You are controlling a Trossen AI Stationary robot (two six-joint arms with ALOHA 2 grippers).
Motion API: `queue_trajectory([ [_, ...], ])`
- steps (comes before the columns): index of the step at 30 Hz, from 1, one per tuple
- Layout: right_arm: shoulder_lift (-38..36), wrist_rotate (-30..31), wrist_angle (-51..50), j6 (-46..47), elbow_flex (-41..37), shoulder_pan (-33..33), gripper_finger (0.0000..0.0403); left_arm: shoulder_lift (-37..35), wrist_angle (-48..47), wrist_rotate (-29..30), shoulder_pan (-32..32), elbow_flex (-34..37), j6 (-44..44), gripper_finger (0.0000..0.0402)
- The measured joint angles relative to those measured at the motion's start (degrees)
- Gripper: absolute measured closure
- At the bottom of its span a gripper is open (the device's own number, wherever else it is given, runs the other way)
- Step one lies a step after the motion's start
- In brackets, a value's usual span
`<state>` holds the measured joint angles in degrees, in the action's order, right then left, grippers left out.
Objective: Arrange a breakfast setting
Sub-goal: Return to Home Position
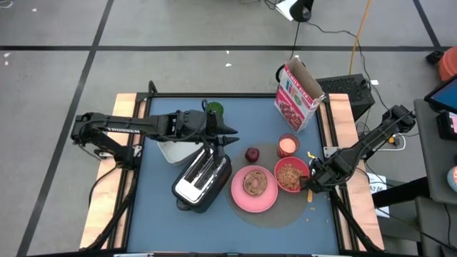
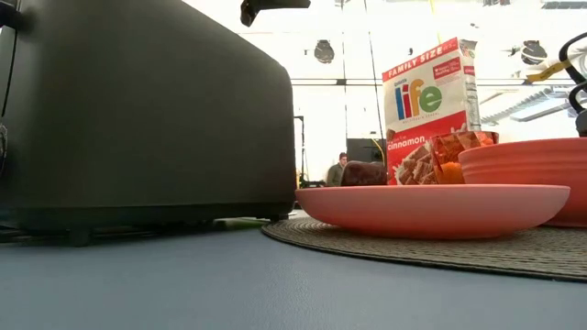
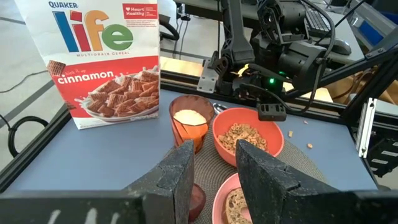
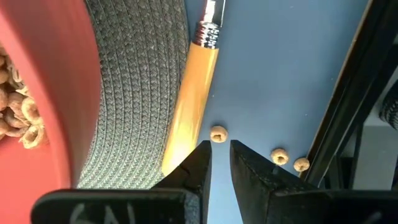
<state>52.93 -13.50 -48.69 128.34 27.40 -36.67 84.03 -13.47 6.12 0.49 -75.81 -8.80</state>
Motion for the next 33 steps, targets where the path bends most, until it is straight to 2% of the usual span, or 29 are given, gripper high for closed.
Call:
queue_trajectory([
  [7, 0.0, 0.0, 0.0, -0.4, 0.0, 0.0, 0.0348, 0.0, 0.0, 0.0, 0.0, 0.0, 0.0, 0.0277],
  [11, -0.3, -1.3, 0.0, -3.7, 0.0, 0.0, 0.0348, 0.0, 0.0, 0.0, 0.0, 0.0, 0.0, 0.0277],
  [18, -4.9, -2.5, 0.0, -3.7, 0.0, 0.0, 0.0348, -0.2, 0.0, 0.0, 0.0, 0.0, 0.0, 0.0277],
  [33, -19.8, -1.4, -4.2, -4.2, 0.0, 0.0, 0.0348, -13.3, -11.1, -0.1, 0.0, 0.1, 7.4, 0.0277],
])
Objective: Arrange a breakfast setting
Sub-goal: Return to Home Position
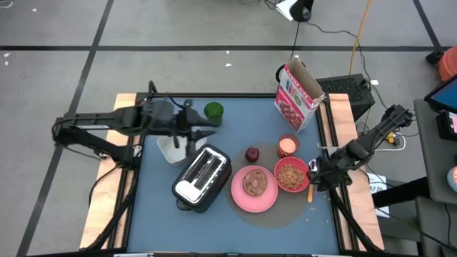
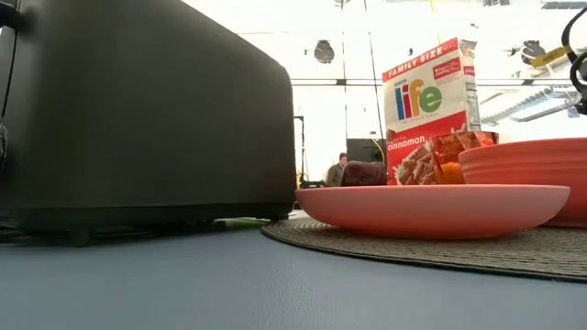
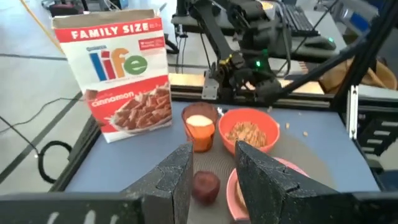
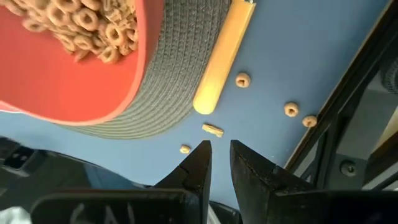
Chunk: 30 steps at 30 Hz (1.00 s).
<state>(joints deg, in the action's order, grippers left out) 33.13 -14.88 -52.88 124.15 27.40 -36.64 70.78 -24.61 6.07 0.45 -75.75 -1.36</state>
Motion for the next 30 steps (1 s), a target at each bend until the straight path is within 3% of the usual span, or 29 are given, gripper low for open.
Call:
queue_trajectory([
  [10, -4.7, 6.7, 1.8, -1.0, 0.0, 0.0, 0.0348, -5.4, -1.2, 0.0, 0.0, 2.9, 2.1, 0.0277],
  [18, -9.0, 16.2, 2.3, -6.6, 3.6, 0.0, 0.0348, -17.3, -1.0, 0.0, 0.0, 9.7, 2.6, 0.0277],
  [26, -13.0, 33.2, 2.5, -24.2, 9.8, 0.0, 0.0348, -31.4, 5.7, 0.0, 0.0, 25.4, 2.1, 0.0277],
  [30, -15.6, 37.7, 3.8, -34.6, 10.6, 0.0, 0.0348, -38.1, 9.1, 0.0, 0.0, 33.2, 2.5, 0.0277],
])
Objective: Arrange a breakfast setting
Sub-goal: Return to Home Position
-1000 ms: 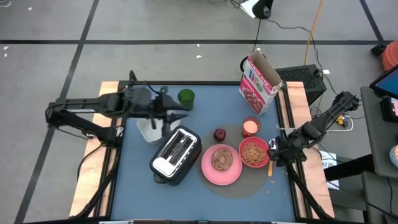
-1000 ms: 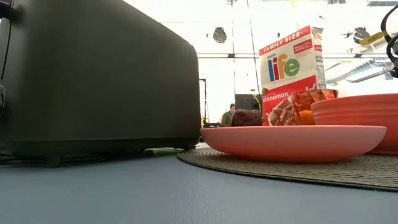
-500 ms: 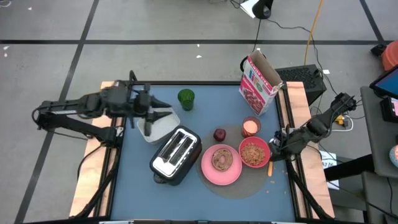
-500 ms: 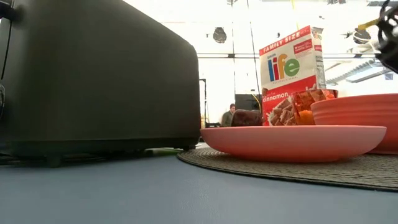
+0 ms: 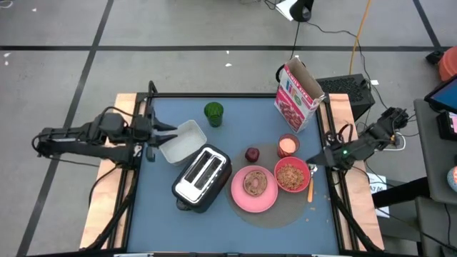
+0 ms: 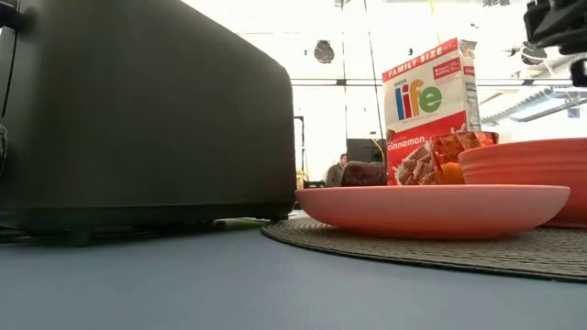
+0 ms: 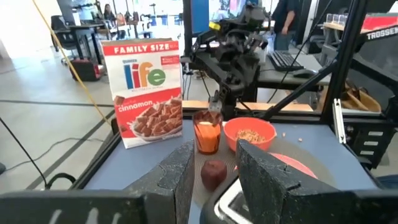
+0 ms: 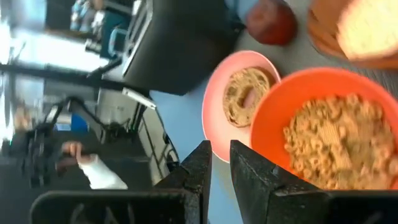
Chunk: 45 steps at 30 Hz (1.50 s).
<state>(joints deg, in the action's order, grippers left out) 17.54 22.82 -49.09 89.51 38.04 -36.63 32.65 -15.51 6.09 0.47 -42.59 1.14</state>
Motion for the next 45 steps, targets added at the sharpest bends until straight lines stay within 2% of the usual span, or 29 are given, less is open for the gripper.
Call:
queue_trajectory([
  [7, -3.5, 0.6, 0.8, -18.0, 0.0, 0.0, 0.0348, -10.3, 4.3, 0.0, 0.0, 10.2, 0.1, 0.0277],
  [13, -4.0, 10.8, 1.7, -25.2, 0.0, 0.1, 0.0348, -16.7, 8.9, 0.0, 0.0, 17.2, 0.1, 0.0277],
  [16, -4.0, 13.8, 1.7, -28.6, 0.0, 0.1, 0.0348, -18.7, 11.3, 0.0, 0.0, 20.7, 0.1, 0.0277],
  [21, -4.0, 17.7, 2.2, -35.3, 0.0, 0.0, 0.0348, -20.4, 15.0, 0.0, 0.0, 25.8, -0.3, 0.0277],
  [26, -4.0, 20.6, 7.3, -44.5, 0.0, 0.1, 0.0348, -20.9, 20.8, -0.2, 0.0, 30.7, -1.3, 0.0277],
  [36, -4.0, 20.7, 17.8, -58.1, 0.0, 0.2, 0.0348, -20.9, 35.7, -0.5, 0.0, 41.3, -2.7, 0.0277],
  [45, -4.0, 20.6, 21.3, -62.5, 0.0, 0.2, 0.0348, -22.8, 34.4, -0.6, 0.0, 42.1, -0.7, 0.0277],
])
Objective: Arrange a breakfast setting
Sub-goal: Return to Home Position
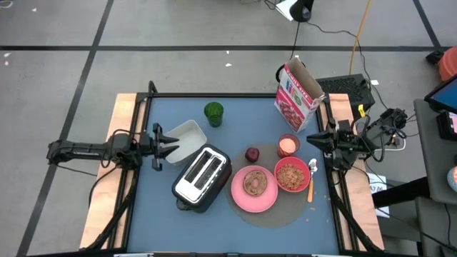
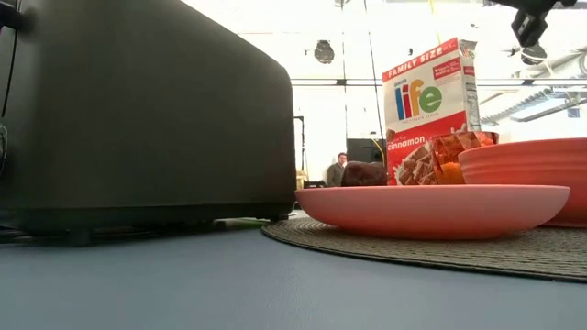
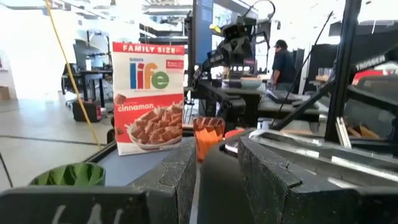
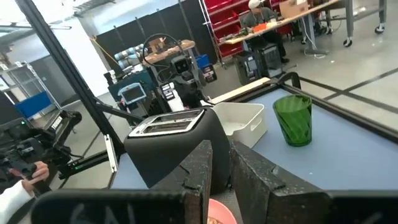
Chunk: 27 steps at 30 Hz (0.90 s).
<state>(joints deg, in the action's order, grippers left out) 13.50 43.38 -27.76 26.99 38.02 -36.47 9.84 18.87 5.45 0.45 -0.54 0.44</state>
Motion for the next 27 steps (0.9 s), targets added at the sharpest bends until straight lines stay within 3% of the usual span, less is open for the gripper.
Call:
queue_trajectory([
  [8, 0.0, 0.0, 2.0, -4.0, 0.0, 0.0, 0.0348, -5.9, -8.3, -0.4, 0.0, 0.0, 0.6, 0.0277],
  [17, 0.3, 0.6, 3.9, -9.7, -0.4, 0.0, 0.0348, -9.2, -11.9, -5.9, 0.0, 0.0, -0.9, 0.0277],
  [23, 2.7, 6.2, 12.2, -17.1, -4.5, 0.3, 0.0348, -9.2, -11.8, -5.9, 0.0, 0.0, -0.7, 0.0277],
  [27, 3.7, 6.3, 18.4, -21.2, -7.8, 2.1, 0.0348, -9.2, -11.8, -5.9, 0.0, 0.0, -0.6, 0.0277],
])
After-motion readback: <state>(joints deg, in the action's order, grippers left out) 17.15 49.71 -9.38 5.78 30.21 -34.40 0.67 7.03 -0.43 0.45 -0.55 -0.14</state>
